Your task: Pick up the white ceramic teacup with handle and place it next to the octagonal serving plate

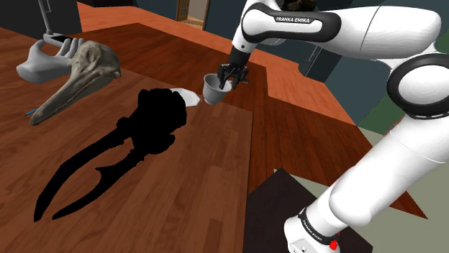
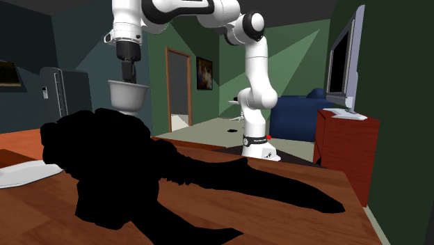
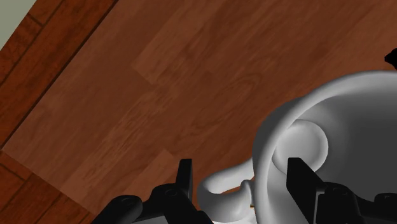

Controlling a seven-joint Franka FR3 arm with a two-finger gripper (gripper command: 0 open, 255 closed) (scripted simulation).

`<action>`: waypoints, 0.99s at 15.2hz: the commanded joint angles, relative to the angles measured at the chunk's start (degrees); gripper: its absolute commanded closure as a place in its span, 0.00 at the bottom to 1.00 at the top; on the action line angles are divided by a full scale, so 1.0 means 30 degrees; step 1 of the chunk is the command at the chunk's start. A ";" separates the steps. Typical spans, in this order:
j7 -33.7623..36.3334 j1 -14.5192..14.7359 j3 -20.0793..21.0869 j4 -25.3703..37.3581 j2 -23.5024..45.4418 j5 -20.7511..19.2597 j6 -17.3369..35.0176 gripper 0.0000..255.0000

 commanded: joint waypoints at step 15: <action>-0.1407 -0.0684 -0.0613 0.0148 0.2425 -0.0032 0.2226 1.00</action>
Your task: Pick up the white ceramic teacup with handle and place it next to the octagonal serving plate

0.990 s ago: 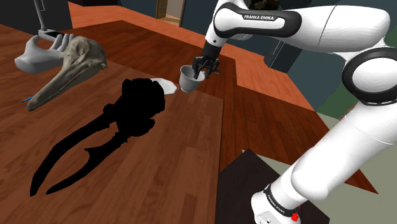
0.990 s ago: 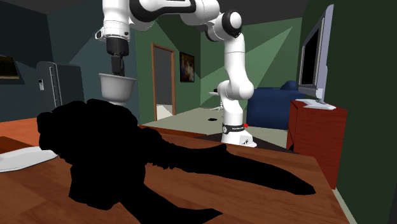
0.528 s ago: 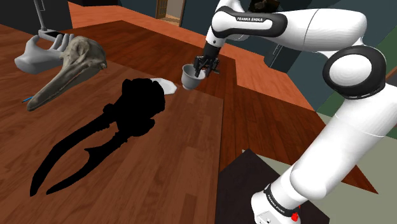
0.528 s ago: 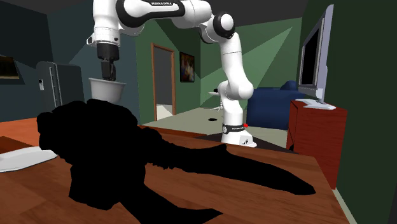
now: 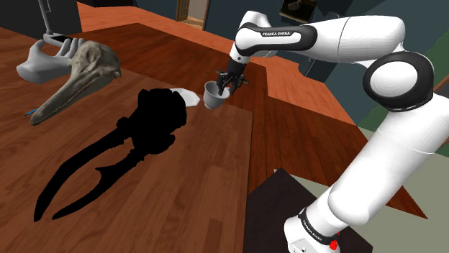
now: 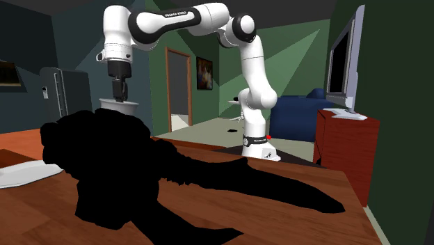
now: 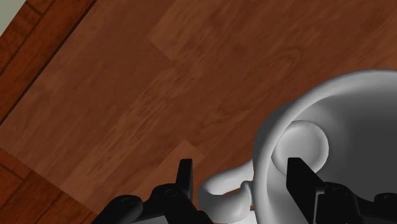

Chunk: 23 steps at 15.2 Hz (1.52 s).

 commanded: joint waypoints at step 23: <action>-0.0176 0.0028 0.0004 -0.2799 0.1689 0.0021 0.4511 1.00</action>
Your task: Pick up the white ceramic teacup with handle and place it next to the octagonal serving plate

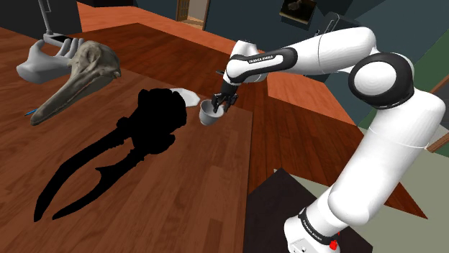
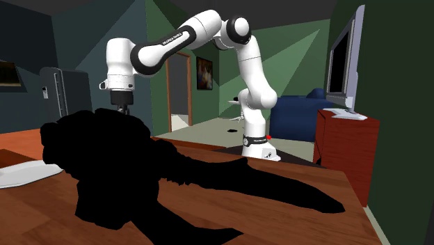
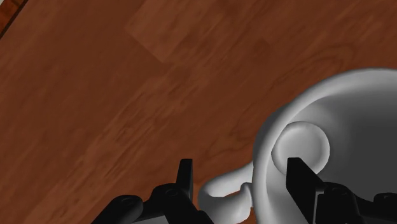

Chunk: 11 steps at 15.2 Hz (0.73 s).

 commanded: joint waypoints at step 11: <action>-0.0007 -0.0056 -0.0022 0.0814 -0.0889 0.0010 -0.1685 0.00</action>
